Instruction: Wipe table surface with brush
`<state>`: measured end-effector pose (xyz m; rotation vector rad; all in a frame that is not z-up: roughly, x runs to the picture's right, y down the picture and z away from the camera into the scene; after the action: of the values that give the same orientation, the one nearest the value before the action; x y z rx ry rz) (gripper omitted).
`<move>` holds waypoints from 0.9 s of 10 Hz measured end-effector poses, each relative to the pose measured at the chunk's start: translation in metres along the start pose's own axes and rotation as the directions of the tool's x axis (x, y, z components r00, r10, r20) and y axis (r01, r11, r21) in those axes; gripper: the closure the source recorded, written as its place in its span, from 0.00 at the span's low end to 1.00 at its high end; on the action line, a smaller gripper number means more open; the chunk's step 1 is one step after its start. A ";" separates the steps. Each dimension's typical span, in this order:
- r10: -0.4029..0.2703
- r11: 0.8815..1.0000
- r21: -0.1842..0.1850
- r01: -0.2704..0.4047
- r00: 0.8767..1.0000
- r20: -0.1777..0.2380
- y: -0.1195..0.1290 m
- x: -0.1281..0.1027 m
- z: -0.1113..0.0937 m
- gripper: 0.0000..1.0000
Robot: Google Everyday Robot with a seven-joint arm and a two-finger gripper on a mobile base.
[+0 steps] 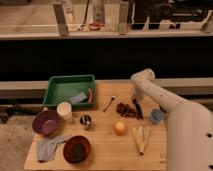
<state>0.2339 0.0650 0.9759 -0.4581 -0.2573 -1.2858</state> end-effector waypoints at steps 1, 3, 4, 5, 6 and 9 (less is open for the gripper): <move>0.043 0.999 0.016 -0.043 0.999 -0.021 0.000 -0.004 -0.011 1.00; 0.148 0.986 0.085 -0.144 0.988 -0.041 -0.002 -0.008 -0.050 1.00; 0.183 0.978 0.112 -0.178 0.982 -0.040 -0.001 -0.010 -0.066 1.00; 0.223 0.966 0.147 -0.215 0.974 -0.042 -0.001 -0.011 -0.086 1.00; 0.248 0.953 0.186 -0.240 0.968 -0.024 -0.006 -0.017 -0.108 1.00; 0.260 0.908 0.305 -0.286 0.958 0.124 -0.030 -0.035 -0.142 1.00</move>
<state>0.1862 0.0224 0.8405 -0.2555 -0.4467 -0.9295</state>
